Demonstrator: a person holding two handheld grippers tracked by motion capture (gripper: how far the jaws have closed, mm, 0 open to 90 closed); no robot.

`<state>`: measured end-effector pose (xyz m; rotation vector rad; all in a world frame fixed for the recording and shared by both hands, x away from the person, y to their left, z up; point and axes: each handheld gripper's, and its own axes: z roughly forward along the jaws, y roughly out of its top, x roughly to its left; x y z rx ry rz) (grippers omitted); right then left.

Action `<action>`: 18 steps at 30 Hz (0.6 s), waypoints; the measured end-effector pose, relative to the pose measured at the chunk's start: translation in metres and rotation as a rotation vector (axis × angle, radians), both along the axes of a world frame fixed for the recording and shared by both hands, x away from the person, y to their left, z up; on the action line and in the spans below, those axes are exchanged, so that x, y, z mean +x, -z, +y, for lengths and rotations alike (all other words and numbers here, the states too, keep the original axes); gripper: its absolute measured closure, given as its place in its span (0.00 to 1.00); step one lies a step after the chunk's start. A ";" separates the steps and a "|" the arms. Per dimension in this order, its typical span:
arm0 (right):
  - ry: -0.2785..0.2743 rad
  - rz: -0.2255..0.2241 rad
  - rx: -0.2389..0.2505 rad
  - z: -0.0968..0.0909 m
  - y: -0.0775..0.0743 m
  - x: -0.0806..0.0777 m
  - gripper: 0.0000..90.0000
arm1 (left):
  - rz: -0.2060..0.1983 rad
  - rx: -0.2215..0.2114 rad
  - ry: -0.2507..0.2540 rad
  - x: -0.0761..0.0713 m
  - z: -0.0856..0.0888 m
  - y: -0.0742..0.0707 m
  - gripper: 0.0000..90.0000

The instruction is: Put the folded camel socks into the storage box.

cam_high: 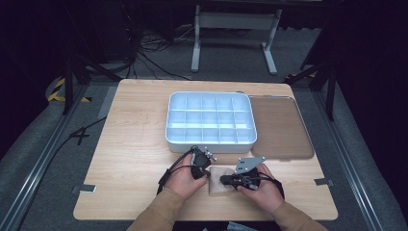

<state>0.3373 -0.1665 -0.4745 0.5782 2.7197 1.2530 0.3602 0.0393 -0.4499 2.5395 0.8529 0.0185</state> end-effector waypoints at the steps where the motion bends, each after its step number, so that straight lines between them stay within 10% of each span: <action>1: 0.001 0.001 0.001 0.000 0.000 0.000 0.97 | -0.005 -0.005 0.004 0.000 -0.001 -0.001 0.99; 18: -0.002 -0.007 0.019 -0.004 0.002 0.000 0.97 | -0.034 -0.048 0.061 -0.010 -0.019 -0.015 0.98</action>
